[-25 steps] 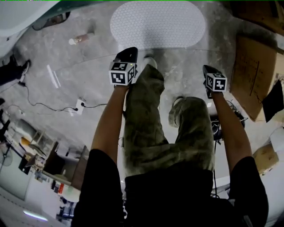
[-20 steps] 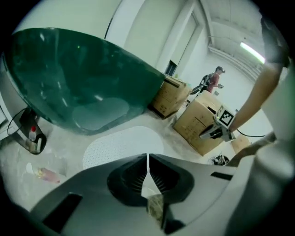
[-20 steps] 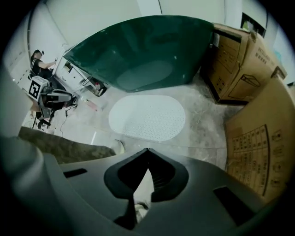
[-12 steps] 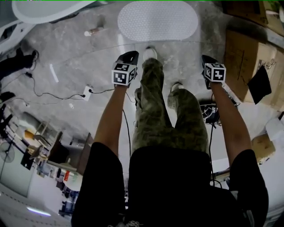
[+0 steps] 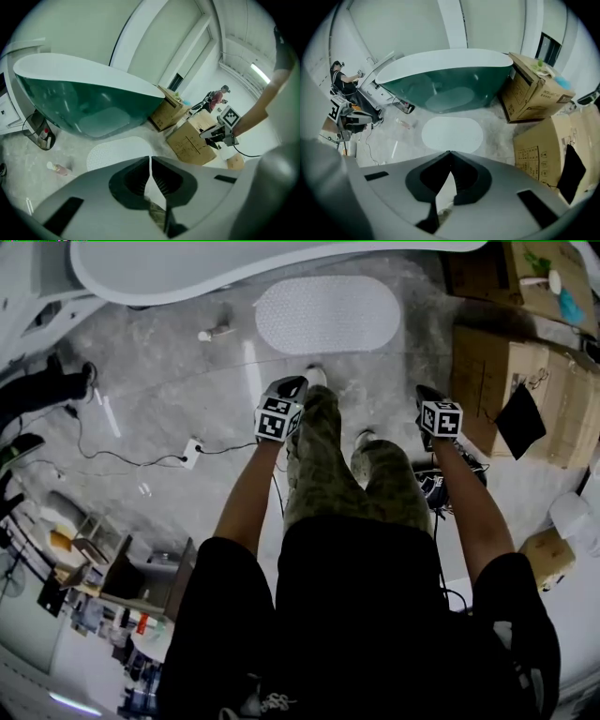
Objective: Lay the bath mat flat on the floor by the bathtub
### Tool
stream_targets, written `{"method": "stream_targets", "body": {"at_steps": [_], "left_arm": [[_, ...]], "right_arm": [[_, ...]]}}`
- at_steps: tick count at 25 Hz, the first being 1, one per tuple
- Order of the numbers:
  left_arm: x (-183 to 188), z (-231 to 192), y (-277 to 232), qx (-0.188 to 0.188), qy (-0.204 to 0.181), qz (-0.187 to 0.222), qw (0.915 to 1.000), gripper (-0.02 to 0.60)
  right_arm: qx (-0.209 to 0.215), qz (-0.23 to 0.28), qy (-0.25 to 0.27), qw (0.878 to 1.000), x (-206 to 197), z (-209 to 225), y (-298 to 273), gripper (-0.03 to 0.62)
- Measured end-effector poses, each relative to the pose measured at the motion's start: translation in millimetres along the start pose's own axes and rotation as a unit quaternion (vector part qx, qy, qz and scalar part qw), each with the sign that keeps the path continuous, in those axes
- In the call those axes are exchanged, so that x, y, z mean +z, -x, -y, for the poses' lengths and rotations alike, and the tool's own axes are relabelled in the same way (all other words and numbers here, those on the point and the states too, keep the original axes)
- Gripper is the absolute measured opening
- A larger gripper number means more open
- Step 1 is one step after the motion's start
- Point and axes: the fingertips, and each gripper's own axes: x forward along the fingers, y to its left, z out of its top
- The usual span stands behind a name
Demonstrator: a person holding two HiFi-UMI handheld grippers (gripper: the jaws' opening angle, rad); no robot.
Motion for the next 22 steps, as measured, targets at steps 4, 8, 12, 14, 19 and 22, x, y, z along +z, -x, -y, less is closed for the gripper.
{"method": "stream_targets", "body": {"at_steps": [4,8,12,14,19,22], "left_arm": [[10,-5,28,0.011,0.012,0.009,0.9998,0.031],[24,-3,59,0.025,0.069,0.045,0.9963,0.031],[35,9,92,0.022,0.058,0.061,0.9962,0.031],[39,21,106,0.010,0.045,0.066,0.9968,0.031],[61,41,139,-0.003,0.044,0.104,0.9936,0.031],[78,35,163,0.011,0.080,0.144,0.9863,0.031]], "right_arm": [[-0.005,-0.005,-0.009,1.000,8,-2,29,0.023],[-0.012,0.000,-0.020,1.000,16,-1,61,0.023],[-0.011,0.027,-0.049,0.998,33,-16,98,0.023],[-0.013,0.032,-0.044,0.998,39,-25,115,0.023],[-0.021,0.042,-0.015,0.999,62,-38,150,0.023],[-0.024,0.062,-0.005,0.998,82,-45,169,0.023]]}}
